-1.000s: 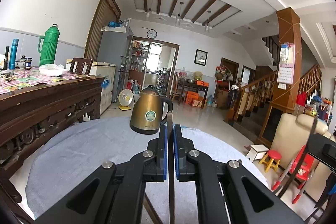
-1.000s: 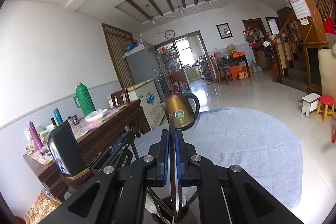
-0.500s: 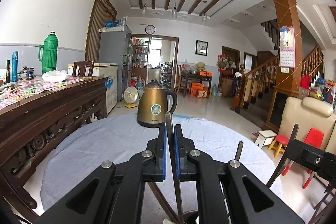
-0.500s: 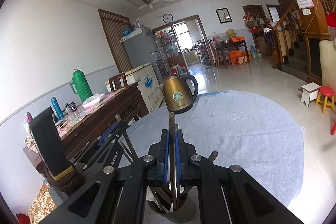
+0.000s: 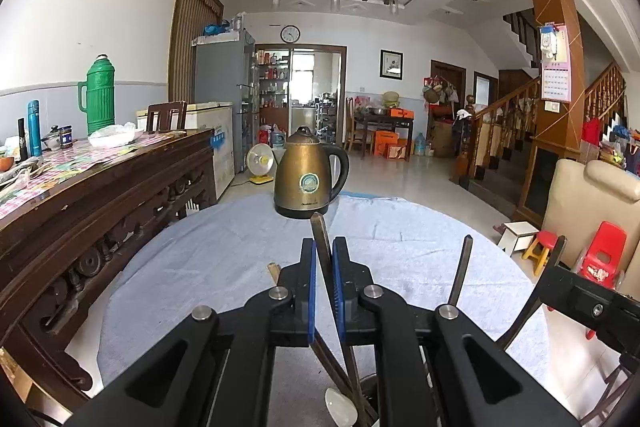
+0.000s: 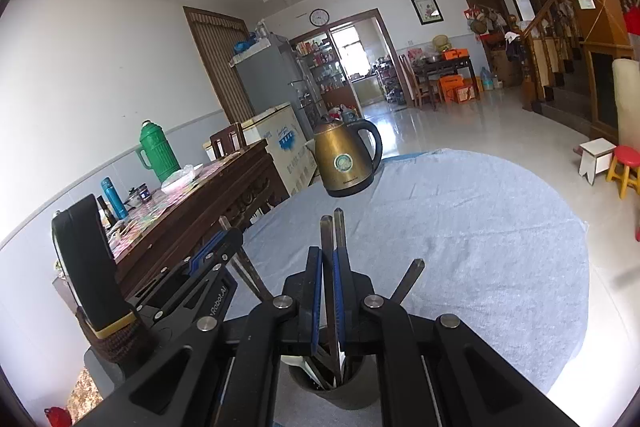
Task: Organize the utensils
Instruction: 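Lower the chopsticks into the mesh holder and open both grippers, then pull both open grippers back from the mesh holder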
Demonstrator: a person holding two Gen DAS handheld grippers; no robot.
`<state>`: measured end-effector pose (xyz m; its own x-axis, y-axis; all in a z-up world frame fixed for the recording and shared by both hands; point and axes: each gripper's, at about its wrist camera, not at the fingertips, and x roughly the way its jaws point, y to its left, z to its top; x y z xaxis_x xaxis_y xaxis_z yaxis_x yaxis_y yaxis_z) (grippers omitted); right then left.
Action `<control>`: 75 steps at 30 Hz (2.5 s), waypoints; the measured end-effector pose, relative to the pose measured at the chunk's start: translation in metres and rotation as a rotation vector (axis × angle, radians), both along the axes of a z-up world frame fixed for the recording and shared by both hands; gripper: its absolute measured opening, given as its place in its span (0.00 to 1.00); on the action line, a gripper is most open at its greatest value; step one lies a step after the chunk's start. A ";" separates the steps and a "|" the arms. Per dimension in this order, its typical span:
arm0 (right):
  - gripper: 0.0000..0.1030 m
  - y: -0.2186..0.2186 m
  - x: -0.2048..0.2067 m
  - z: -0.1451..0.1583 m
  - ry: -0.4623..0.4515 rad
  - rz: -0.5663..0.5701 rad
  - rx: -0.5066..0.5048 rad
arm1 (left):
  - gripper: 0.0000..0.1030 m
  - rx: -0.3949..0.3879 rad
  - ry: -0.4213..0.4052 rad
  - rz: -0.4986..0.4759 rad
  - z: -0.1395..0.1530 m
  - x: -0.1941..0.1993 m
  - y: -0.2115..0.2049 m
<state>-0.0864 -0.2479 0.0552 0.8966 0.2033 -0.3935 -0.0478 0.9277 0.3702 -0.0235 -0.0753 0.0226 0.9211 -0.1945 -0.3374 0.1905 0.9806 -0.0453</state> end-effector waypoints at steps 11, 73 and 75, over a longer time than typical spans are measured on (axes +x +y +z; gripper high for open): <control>0.07 0.003 -0.003 -0.003 0.027 0.016 0.007 | 0.09 0.020 0.048 0.022 -0.001 -0.003 0.003; 0.67 0.011 -0.086 0.014 0.098 -0.108 -0.083 | 0.97 0.207 0.121 0.207 0.062 -0.101 0.045; 0.67 0.011 -0.094 0.016 0.095 -0.117 -0.092 | 0.97 0.220 0.119 0.200 0.066 -0.107 0.047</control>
<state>-0.1802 -0.2364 0.0711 0.8696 0.0588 -0.4902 0.0937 0.9552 0.2808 -0.1308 -0.0278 0.0884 0.8850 0.0762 -0.4593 -0.0012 0.9869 0.1614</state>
